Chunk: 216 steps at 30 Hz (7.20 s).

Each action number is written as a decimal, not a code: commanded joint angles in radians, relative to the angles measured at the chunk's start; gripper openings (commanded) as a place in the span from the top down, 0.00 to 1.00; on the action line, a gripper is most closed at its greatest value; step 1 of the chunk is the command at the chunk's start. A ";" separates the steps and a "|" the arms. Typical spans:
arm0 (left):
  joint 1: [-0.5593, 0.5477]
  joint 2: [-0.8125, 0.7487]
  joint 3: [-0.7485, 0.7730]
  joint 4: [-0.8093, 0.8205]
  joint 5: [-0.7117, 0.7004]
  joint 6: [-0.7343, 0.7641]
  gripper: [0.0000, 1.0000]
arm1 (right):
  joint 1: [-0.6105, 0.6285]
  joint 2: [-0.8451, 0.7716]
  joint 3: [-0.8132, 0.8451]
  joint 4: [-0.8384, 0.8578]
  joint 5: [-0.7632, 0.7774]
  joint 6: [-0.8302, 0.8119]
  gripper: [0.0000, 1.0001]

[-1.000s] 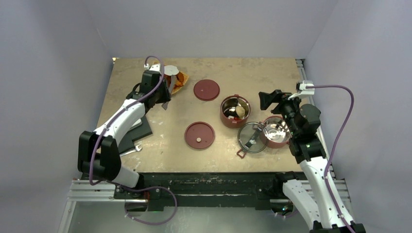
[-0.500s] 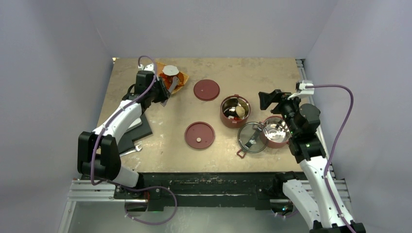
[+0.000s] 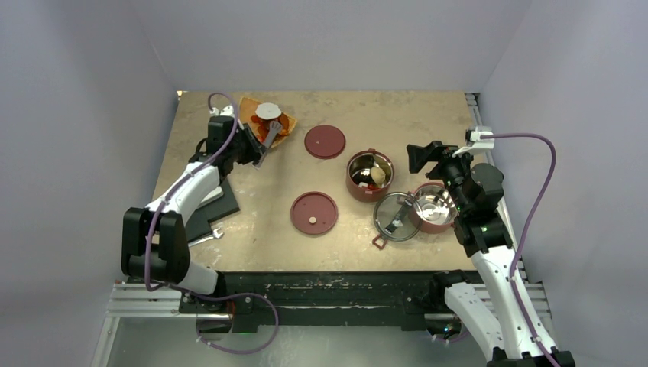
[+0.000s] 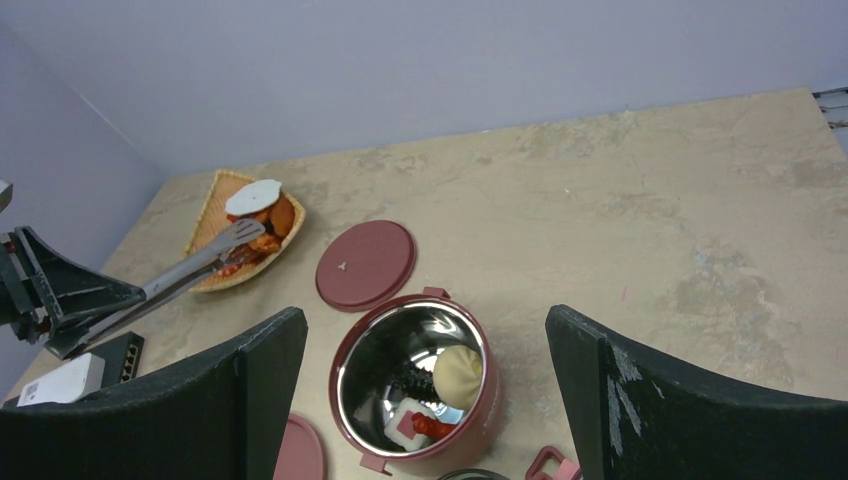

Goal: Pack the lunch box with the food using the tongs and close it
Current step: Pick up the fake food from the plate, then place the fake food in the packing box, then pick up the fake food from the plate.

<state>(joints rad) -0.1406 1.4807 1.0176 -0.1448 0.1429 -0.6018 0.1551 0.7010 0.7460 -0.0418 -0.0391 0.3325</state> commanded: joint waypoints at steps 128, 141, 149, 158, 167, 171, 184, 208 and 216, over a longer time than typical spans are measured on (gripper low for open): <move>-0.881 0.162 0.409 0.019 -0.080 0.203 0.72 | 0.000 -0.208 0.138 -0.081 0.197 0.009 0.07; -0.599 -0.036 0.341 -0.209 -0.258 0.285 0.73 | 0.000 -0.205 0.137 -0.067 0.189 0.009 0.07; -0.310 -0.096 0.250 -0.224 -0.239 0.309 0.74 | 0.000 -0.201 0.134 -0.064 0.185 0.009 0.07; 0.000 -0.110 0.143 -0.172 0.009 0.258 0.76 | 0.000 -0.210 0.127 -0.063 0.183 0.009 0.07; 0.133 -0.070 0.066 -0.098 0.155 0.208 0.77 | 0.000 -0.210 0.113 -0.056 0.183 0.009 0.07; 0.141 -0.054 0.067 -0.082 0.169 0.199 0.77 | 0.000 -0.209 0.112 -0.054 0.184 0.009 0.07; 0.189 -0.047 0.061 -0.079 0.157 0.192 0.77 | 0.000 -0.205 0.110 -0.053 0.182 0.009 0.07; 0.198 0.029 0.092 -0.066 0.201 0.165 0.76 | 0.000 -0.201 0.105 -0.050 0.176 0.009 0.07; 0.198 0.047 0.101 -0.047 0.221 0.152 0.76 | 0.000 -0.195 0.097 -0.046 0.173 0.009 0.07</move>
<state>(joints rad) 0.0505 1.5238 1.0813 -0.2485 0.3290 -0.4282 0.1551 0.5102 0.8394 -0.1200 0.1390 0.3470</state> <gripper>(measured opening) 0.246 0.933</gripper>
